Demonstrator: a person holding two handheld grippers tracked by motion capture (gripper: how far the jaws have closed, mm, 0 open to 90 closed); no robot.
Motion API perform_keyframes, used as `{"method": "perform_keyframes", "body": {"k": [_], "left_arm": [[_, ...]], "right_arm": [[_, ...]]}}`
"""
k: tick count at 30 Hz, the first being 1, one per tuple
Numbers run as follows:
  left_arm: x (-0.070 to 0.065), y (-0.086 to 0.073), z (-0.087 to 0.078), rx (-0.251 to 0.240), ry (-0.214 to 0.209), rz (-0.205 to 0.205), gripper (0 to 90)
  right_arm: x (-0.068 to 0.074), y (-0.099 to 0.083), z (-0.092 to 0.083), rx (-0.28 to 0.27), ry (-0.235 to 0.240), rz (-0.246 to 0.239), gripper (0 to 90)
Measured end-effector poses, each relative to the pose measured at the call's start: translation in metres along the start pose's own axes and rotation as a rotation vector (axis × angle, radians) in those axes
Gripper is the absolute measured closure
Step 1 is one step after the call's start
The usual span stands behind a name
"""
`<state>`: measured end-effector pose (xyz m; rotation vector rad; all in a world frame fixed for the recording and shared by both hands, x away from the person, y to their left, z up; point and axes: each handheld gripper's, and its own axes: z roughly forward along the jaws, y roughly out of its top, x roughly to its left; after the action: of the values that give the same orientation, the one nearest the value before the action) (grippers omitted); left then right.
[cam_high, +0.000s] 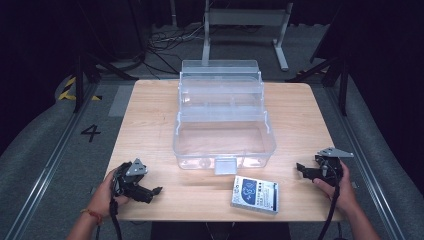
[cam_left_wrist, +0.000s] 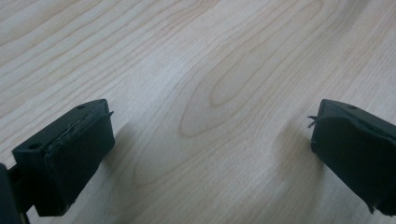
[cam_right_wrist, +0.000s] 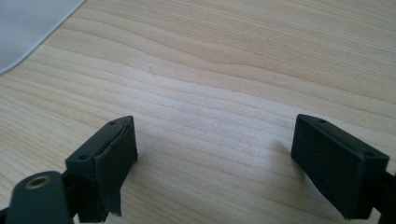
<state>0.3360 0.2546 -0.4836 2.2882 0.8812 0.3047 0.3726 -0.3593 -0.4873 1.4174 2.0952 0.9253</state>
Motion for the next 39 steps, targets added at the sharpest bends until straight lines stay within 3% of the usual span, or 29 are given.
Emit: {"method": "perform_keyframes", "body": {"k": [3,5,7,14,18,22,28,30,31,32,33,37,39], "left_arm": [[0.001,0.005,0.002,0.022,-0.004,0.007,0.0],[0.001,0.012,0.002,0.078,-0.006,0.002,0.0],[-0.002,0.016,0.005,0.090,0.005,-0.008,0.0],[-0.013,0.011,0.010,0.002,0.023,-0.024,0.1],[-0.016,0.010,0.009,-0.002,0.032,-0.030,0.6],[-0.016,0.010,0.009,-0.005,0.024,-0.027,0.7],[-0.015,0.010,0.009,-0.001,0.017,-0.018,0.5],[-0.015,0.010,0.009,-0.002,0.015,-0.017,0.5],[-0.015,0.010,0.009,-0.002,0.015,-0.017,0.5],[-0.015,0.010,0.009,-0.001,0.015,-0.017,0.5],[-0.015,0.010,0.009,-0.001,0.015,-0.016,0.5],[-0.015,0.010,0.009,-0.002,0.015,-0.017,0.5],[-0.015,0.010,0.009,-0.001,0.015,-0.017,0.5]], "right_arm": [[-0.001,0.000,-0.001,0.001,0.020,-0.020,14.6],[-0.001,-0.001,-0.002,0.001,0.065,-0.059,14.6],[-0.001,-0.001,-0.002,0.005,0.072,-0.069,14.6],[0.001,0.000,-0.010,0.066,0.101,-0.125,17.3],[0.010,0.000,-0.017,0.088,0.130,-0.185,18.6],[0.025,0.004,-0.027,0.078,0.197,-0.241,19.1],[0.049,0.013,-0.036,0.072,0.251,-0.327,19.5],[0.065,0.020,-0.042,0.066,0.289,-0.384,19.7],[0.065,0.020,-0.042,0.066,0.289,-0.384,19.7],[0.076,0.024,-0.046,0.075,0.310,-0.419,19.7],[0.076,0.024,-0.046,0.075,0.310,-0.419,19.7],[0.098,0.033,-0.050,0.097,0.363,-0.494,19.5],[0.106,0.036,-0.050,0.123,0.368,-0.525,19.4]]}}
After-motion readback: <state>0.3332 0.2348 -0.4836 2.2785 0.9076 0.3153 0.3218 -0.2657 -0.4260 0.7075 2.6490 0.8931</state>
